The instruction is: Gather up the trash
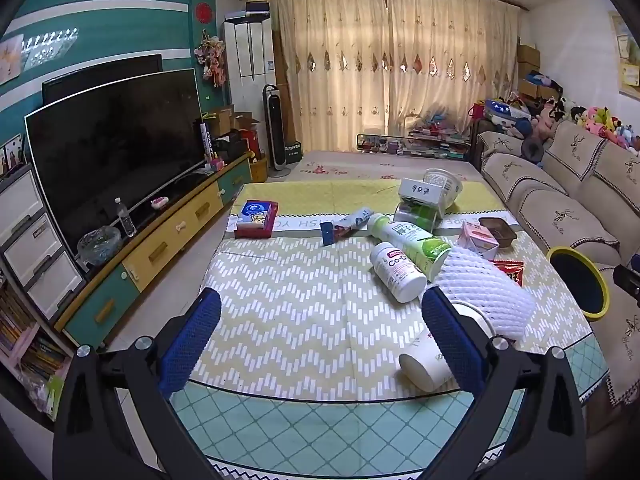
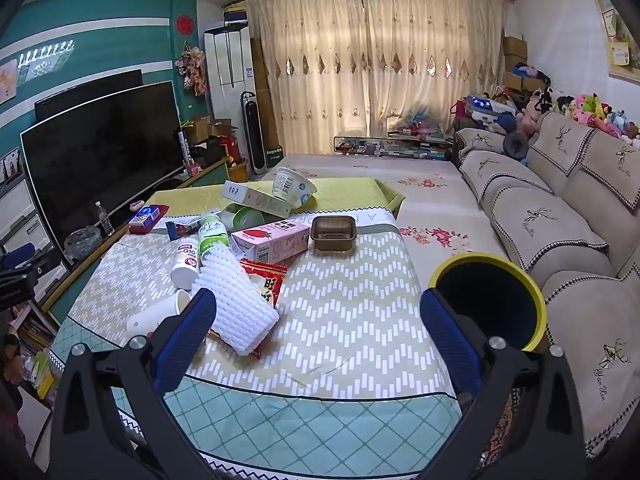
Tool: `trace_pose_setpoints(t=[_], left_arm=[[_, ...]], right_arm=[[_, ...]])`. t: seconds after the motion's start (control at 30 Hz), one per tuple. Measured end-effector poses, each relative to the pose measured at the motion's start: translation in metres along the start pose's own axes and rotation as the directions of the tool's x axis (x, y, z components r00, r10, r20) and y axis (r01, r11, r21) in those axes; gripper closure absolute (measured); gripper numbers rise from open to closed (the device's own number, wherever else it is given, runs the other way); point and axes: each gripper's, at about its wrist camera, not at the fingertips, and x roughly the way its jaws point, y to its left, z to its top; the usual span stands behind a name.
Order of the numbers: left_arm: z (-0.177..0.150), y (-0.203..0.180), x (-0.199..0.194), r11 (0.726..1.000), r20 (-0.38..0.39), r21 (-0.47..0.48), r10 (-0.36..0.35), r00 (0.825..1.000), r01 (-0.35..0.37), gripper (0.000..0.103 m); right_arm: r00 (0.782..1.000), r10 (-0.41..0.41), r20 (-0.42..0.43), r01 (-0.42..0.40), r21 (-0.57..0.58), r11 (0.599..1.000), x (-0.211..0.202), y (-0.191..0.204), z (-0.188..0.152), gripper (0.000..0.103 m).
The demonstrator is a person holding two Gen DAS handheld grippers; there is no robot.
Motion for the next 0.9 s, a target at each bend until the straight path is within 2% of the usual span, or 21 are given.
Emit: trace_pose_setpoints(t=[0.27,0.63,0.9], left_arm=[[-0.009,0.011,0.005,1.000,-0.009,-0.011,-0.013,1.000,0.013,0.004],[-0.006,0.002,0.002,1.000,-0.023,0.011,0.015,1.000,-0.014,0.004],[-0.003,-0.003,0.005,1.000,-0.027,0.017,0.008,1.000,-0.007,0.004]], right_arm=[[1.000,0.005,0.010,-0.005,0.010,1.000,-0.001,0.000,0.002,0.006],[1.000,0.003,0.018,-0.003,0.017,1.000,-0.003,0.000,0.002,0.006],[1.000,0.011,-0.002,-0.011,0.032,0.999,0.005,-0.003,0.002,0.006]])
